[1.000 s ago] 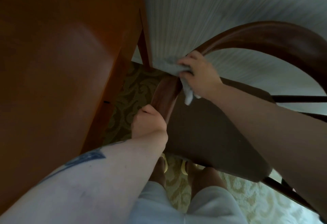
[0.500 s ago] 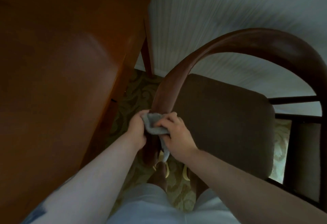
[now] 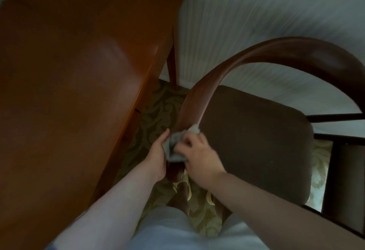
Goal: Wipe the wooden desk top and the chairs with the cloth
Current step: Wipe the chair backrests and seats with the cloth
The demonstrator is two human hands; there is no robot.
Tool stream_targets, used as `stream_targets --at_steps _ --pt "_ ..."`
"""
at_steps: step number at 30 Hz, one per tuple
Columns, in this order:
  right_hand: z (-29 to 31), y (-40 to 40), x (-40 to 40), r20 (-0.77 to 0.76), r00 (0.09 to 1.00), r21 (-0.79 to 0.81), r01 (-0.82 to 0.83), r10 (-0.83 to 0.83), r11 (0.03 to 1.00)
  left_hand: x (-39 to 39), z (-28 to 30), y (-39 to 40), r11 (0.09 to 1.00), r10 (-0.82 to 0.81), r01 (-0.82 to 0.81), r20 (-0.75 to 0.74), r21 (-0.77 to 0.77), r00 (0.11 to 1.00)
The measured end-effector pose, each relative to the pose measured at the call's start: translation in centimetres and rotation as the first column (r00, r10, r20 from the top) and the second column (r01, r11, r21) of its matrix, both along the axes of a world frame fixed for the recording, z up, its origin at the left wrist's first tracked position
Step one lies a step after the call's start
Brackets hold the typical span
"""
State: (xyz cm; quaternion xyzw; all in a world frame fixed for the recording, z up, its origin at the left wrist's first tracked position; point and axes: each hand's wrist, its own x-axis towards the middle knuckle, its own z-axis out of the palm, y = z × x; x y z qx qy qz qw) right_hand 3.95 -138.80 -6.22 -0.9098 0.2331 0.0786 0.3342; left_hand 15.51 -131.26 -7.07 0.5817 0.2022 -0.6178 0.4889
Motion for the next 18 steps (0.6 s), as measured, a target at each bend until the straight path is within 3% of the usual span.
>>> stream_targets --at_steps 2,4,5,7,9,13,15,18 --pt "0.3 0.7 -0.8 0.029 0.982 0.049 -0.187 0.186 0.981 0.1 0.0 -0.2 0.999 0.032 -0.032 -0.034 0.015 0.999" --pt "-0.2 -1.8 -0.7 0.027 0.979 0.022 -0.202 0.201 0.979 -0.1 0.2 -0.4 0.999 0.028 -0.028 0.007 0.033 1.000" --pt "-0.6 -3.3 -0.2 0.012 0.995 0.027 -0.103 0.102 0.994 -0.3 0.3 -0.6 0.999 -0.004 0.002 0.047 0.042 0.999" --pt "-0.9 -5.3 0.9 0.027 0.964 0.032 0.265 -0.265 0.964 -0.8 0.0 -1.0 0.996 -0.068 0.061 0.108 0.065 0.992" --pt "-1.0 -4.1 1.4 0.059 0.917 -0.004 0.395 -0.394 0.919 -1.5 -0.4 -1.7 0.993 -0.076 0.060 0.153 0.105 0.985" --pt "-0.3 -0.9 0.0 0.079 0.990 0.037 0.112 -0.114 0.993 -2.2 -1.2 -2.8 0.984 0.090 -0.127 0.258 0.128 0.962" --pt "-0.9 -3.7 0.7 0.093 0.990 0.000 0.108 -0.108 0.994 -2.3 -1.5 -3.1 0.962 -0.148 0.031 0.423 0.272 0.894" --pt "-0.6 -6.9 3.2 0.106 0.907 -0.037 0.413 -0.408 0.910 -1.9 -1.5 -3.9 0.813 -0.547 0.242 0.553 0.529 0.629"
